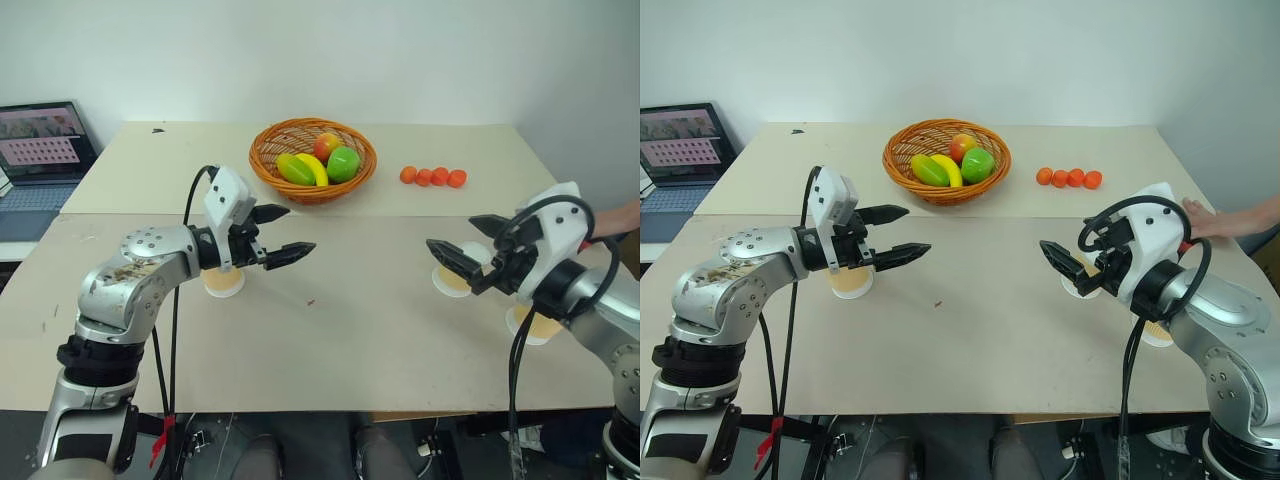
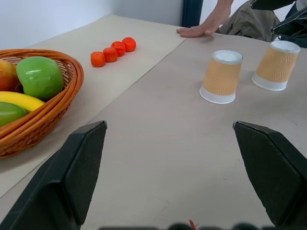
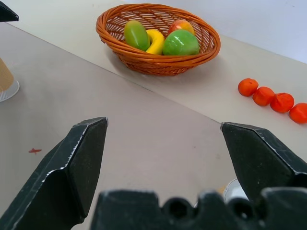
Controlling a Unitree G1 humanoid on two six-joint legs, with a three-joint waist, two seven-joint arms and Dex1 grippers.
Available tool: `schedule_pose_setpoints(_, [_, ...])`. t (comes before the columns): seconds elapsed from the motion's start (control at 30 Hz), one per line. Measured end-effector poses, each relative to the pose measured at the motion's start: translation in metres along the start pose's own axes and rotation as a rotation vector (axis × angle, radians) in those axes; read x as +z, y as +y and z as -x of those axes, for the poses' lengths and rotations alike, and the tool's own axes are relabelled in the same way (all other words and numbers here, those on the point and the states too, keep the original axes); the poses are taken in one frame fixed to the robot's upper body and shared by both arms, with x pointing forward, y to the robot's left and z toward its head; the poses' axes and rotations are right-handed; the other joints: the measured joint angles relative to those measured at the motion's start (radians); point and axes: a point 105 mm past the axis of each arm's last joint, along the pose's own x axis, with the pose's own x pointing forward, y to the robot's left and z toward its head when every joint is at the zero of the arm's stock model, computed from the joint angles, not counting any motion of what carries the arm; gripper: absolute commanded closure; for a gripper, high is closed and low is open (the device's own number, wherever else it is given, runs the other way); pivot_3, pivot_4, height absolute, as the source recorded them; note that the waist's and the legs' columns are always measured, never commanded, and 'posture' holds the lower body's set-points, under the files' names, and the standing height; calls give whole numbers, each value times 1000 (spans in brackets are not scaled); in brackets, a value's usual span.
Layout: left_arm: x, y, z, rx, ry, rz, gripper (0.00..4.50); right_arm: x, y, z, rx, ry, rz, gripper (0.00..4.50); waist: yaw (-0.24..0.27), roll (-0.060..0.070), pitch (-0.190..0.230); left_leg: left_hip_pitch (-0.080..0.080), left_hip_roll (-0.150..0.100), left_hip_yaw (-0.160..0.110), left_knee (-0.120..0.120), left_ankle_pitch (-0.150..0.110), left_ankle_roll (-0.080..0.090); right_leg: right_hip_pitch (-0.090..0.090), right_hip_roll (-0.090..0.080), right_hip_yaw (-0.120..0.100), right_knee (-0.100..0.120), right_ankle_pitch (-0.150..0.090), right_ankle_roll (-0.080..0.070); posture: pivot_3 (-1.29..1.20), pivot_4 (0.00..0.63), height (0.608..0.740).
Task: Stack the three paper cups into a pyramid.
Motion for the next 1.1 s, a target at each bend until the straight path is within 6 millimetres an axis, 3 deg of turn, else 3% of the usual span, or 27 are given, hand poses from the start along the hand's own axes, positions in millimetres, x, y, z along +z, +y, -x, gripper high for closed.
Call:
schedule_pose_setpoints(0.1, [4,-3,-5,-25,-21,13,0,-2,-2,2,-17,4,-1,70,1,0,0,0,0,0,0,0,0,0,0,0,0,0,0,0,150,734])
schedule_pose_setpoints(0.27, [35,-22,-22,-170,-106,4,0,-16,-21,12,-166,53,-10,70,21,0,0,-1,-1,0,3,0,0,1,-1,0,0,0,0,0,150,734])
schedule_pose_setpoints(0.43, [31,-34,-31,-238,-82,35,0,-32,-50,37,-332,116,-17,70,22,0,0,-1,-1,0,3,0,0,1,0,0,0,0,0,0,150,734])
schedule_pose_setpoints(0.6, [32,-43,-32,-333,-83,76,0,-13,-72,75,-432,74,26,70,23,-1,0,2,0,0,3,0,0,4,1,0,1,-3,4,0,150,734])
schedule_pose_setpoints(0.67, [30,-47,-34,-372,-69,83,0,-16,-75,92,-464,89,23,70,24,-1,0,4,0,0,3,0,0,7,1,-1,0,-3,5,0,150,734])
schedule_pose_setpoints(0.87, [34,-53,-43,-447,-74,83,0,-52,-67,133,-517,159,-84,70,26,-1,1,10,0,0,3,-1,1,15,0,0,-3,-5,8,0,150,734])
schedule_pose_setpoints(1.1, [32,-52,-53,-473,-56,60,0,-98,-33,148,-523,158,-228,70,14,-1,1,13,1,1,3,-1,1,15,2,2,0,-6,6,0,150,734])
